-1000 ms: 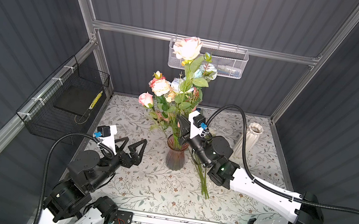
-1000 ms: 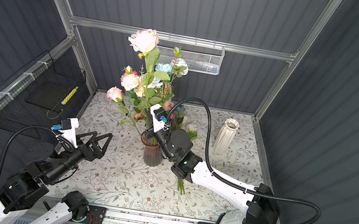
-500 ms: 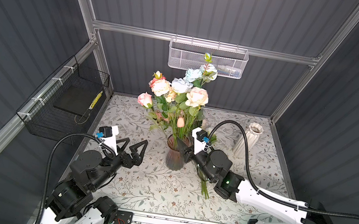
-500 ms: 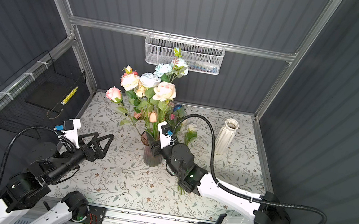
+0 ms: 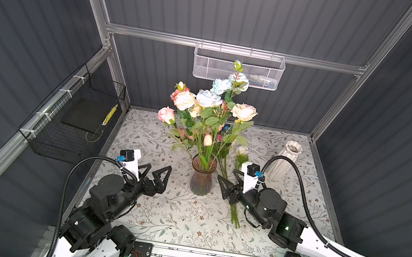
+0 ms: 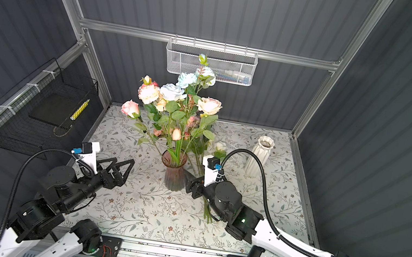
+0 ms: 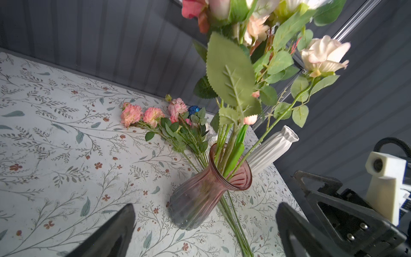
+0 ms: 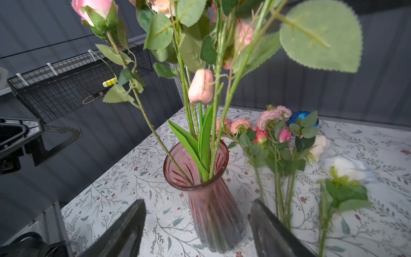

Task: Arrange the flowers into the vase
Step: 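Open the right gripper and grasp the pink vase with both grippers, then lift the pink vase with both grippers and carry it toward the left arm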

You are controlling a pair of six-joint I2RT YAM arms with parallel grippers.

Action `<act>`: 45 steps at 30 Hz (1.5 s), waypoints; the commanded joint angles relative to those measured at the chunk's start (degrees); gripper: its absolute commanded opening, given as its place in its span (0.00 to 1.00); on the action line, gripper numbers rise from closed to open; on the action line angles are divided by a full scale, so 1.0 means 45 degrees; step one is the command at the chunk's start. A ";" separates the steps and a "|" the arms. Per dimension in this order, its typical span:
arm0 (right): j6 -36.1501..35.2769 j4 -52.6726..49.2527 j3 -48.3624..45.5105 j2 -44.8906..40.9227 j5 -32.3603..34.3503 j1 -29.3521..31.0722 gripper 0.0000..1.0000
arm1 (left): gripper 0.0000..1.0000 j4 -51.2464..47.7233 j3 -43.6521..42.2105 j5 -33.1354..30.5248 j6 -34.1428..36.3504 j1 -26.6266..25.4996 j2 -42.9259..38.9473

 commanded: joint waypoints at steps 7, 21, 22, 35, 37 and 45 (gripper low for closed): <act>0.4104 -0.3557 0.1499 0.0845 -0.3506 -0.2317 0.66 | 0.77 0.0357 -0.0492 0.0900 -0.1602 0.0027 0.2401; 0.4292 -0.3682 0.3698 0.3423 -0.6157 -0.3248 0.44 | 0.53 0.4677 -0.0069 0.5566 -0.3496 0.1940 0.7126; 0.4275 -0.3766 0.3825 0.3592 -0.6207 -0.3247 0.43 | 0.53 0.4745 -0.0044 0.5565 -0.3483 0.1952 0.7205; 0.4308 -0.3403 0.4479 0.5007 -0.6268 -0.3233 0.41 | 0.62 0.5704 -0.0147 0.6252 -0.3968 0.1959 0.7622; 0.4312 -0.3384 0.4527 0.5109 -0.6292 -0.3230 0.41 | 0.58 0.5932 -0.0123 0.6468 -0.4024 0.1953 0.7934; 0.4460 -0.3177 0.4818 0.5719 -0.6538 -0.3190 0.36 | 0.47 0.6416 -0.0097 0.6872 -0.4228 0.1942 0.8399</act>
